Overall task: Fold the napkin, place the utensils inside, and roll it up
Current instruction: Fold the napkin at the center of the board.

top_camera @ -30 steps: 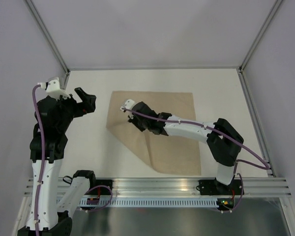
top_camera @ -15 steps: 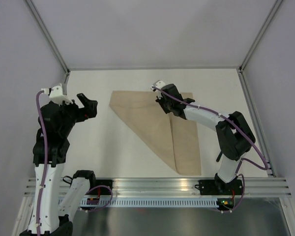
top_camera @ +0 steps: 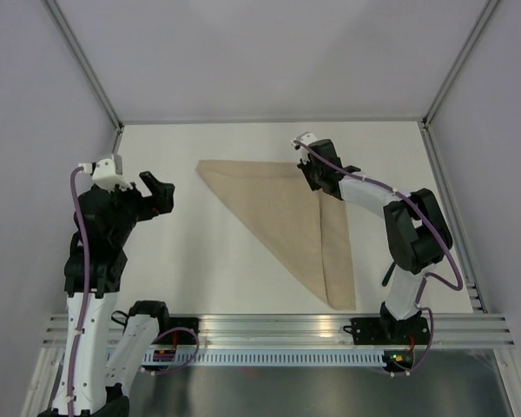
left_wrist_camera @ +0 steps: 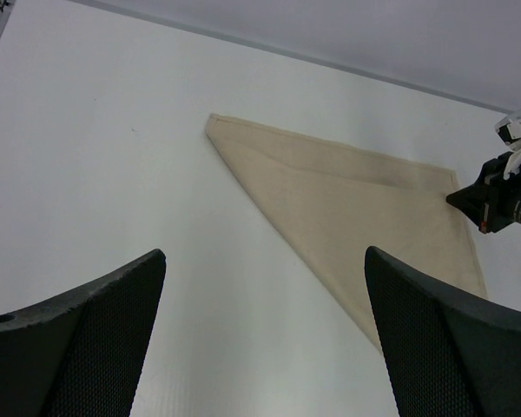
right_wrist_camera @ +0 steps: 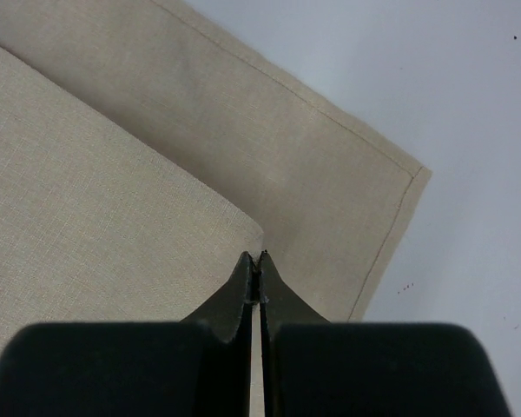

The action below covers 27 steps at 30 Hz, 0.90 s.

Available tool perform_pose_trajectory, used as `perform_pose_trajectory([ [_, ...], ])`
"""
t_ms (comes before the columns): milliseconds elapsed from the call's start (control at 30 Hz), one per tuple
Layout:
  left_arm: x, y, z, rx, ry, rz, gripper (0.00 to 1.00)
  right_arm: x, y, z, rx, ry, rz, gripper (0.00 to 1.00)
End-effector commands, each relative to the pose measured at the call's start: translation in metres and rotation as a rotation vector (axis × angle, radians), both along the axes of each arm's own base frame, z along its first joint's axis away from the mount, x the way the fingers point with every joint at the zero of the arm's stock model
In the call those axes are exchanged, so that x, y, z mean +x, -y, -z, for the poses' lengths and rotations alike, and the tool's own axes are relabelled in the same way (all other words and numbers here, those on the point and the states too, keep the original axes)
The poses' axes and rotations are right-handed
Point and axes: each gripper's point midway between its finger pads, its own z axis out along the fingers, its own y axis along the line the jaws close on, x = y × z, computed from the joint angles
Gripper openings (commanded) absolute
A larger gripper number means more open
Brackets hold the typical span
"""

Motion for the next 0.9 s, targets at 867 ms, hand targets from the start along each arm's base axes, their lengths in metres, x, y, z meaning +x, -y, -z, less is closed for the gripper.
perform_pose_trajectory([
  [867, 0.007, -0.002, 0.014, 0.048, 0.022, 0.009, 0.99, 0.063, 0.060, -0.017, -0.041, 0.089, 0.161, 0.01],
])
